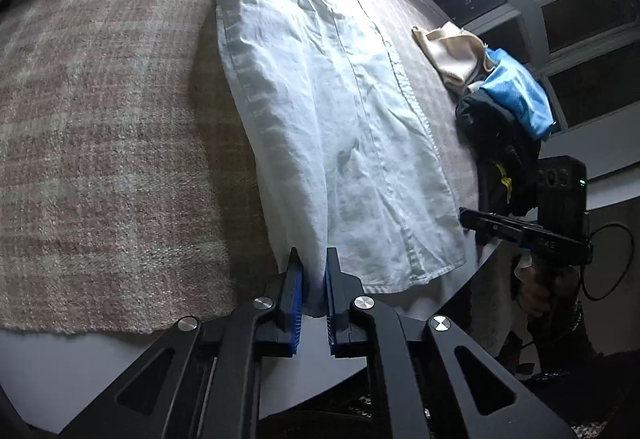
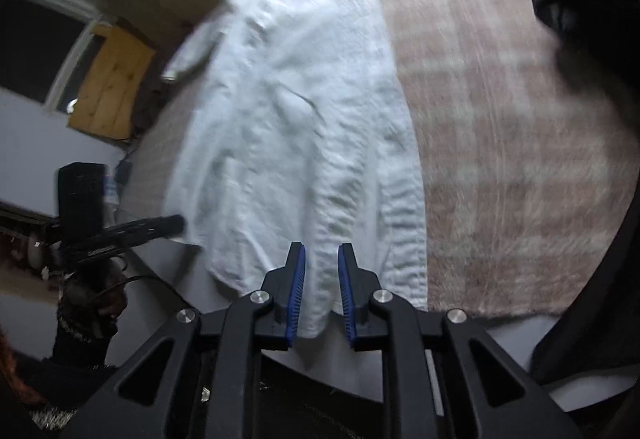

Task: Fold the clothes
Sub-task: 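Lower the shirt body and pinch the hem edge with both grippers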

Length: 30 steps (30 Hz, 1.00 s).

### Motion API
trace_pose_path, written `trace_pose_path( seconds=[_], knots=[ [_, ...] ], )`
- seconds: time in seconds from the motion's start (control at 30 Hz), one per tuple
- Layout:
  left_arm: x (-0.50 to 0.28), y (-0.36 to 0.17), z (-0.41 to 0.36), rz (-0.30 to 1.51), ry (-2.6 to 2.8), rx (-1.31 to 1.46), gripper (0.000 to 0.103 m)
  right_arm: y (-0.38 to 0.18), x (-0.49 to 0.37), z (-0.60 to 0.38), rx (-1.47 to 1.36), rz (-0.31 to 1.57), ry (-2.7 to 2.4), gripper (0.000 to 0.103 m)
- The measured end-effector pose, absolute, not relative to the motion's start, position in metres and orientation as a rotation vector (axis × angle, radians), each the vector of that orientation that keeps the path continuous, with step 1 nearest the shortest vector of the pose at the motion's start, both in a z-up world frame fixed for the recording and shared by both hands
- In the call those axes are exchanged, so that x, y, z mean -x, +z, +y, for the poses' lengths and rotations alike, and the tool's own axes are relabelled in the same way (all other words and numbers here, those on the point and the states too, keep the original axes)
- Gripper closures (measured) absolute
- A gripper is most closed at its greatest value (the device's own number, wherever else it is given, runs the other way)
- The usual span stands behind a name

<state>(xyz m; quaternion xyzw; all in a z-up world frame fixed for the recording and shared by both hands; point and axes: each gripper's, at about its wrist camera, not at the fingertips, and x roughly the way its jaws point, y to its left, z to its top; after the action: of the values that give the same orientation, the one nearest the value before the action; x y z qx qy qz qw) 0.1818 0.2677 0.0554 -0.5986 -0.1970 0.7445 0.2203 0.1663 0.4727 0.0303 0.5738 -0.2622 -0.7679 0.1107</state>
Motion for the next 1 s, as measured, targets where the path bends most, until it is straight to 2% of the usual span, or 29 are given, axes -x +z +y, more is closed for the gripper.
trace_pose_path(
  seconds=[0.03,0.07,0.1,0.23,0.27,0.3,0.33,0.37,0.5,0.53,0.67,0.77,0.87,0.93,1.0],
  knots=[
    [-0.182,0.054,0.269,-0.533,2.057,1.661,0.096,0.028,-0.165,0.467,-1.692,-0.746,-2.257,0.089],
    [-0.181,0.054,0.27,-0.519,2.054,1.665,0.096,0.031,-0.165,0.461,-1.665,-0.724,-2.251,0.099],
    [-0.181,0.055,0.271,-0.501,2.053,1.666,0.096,0.038,-0.167,0.457,-1.629,-0.707,-2.261,0.099],
    [-0.18,0.054,0.274,-0.47,2.035,1.679,0.096,0.085,-0.182,0.443,-1.534,-0.396,-2.489,0.099],
    [-0.18,0.053,0.274,-0.465,2.03,1.683,0.096,0.085,-0.183,0.441,-1.551,-0.382,-2.454,0.097],
    [-0.18,0.053,0.275,-0.453,2.025,1.685,0.096,0.084,-0.184,0.439,-1.567,-0.368,-2.42,0.088],
    [-0.179,0.053,0.276,-0.441,2.021,1.687,0.095,0.079,-0.186,0.442,-1.614,-0.365,-2.386,0.08],
    [-0.179,0.053,0.276,-0.432,2.018,1.687,0.095,0.076,-0.187,0.452,-1.605,-0.459,-2.39,0.069],
    [-0.179,0.054,0.278,-0.41,2.008,1.694,0.095,0.062,-0.192,0.49,-1.55,-0.838,-2.382,0.069],
    [-0.179,0.054,0.278,-0.406,2.006,1.697,0.095,0.058,-0.188,0.495,-1.544,-0.876,-2.379,0.069],
    [-0.178,0.053,0.279,-0.409,1.994,1.701,0.095,0.04,-0.167,0.495,-1.612,-0.767,-2.39,0.07],
    [-0.178,0.053,0.28,-0.424,2.0,1.703,0.095,0.033,-0.161,0.495,-1.62,-0.755,-2.352,0.069],
    [-0.176,0.053,0.278,-0.475,1.987,1.705,0.086,0.038,-0.16,0.493,-1.636,-0.699,-2.349,0.069],
    [-0.174,0.053,0.278,-0.48,1.995,1.698,0.084,0.039,-0.163,0.487,-1.637,-0.636,-2.336,0.07],
    [-0.173,0.052,0.277,-0.487,2.001,1.698,0.087,0.034,-0.16,0.482,-1.656,-0.592,-2.349,0.076]
  ],
)
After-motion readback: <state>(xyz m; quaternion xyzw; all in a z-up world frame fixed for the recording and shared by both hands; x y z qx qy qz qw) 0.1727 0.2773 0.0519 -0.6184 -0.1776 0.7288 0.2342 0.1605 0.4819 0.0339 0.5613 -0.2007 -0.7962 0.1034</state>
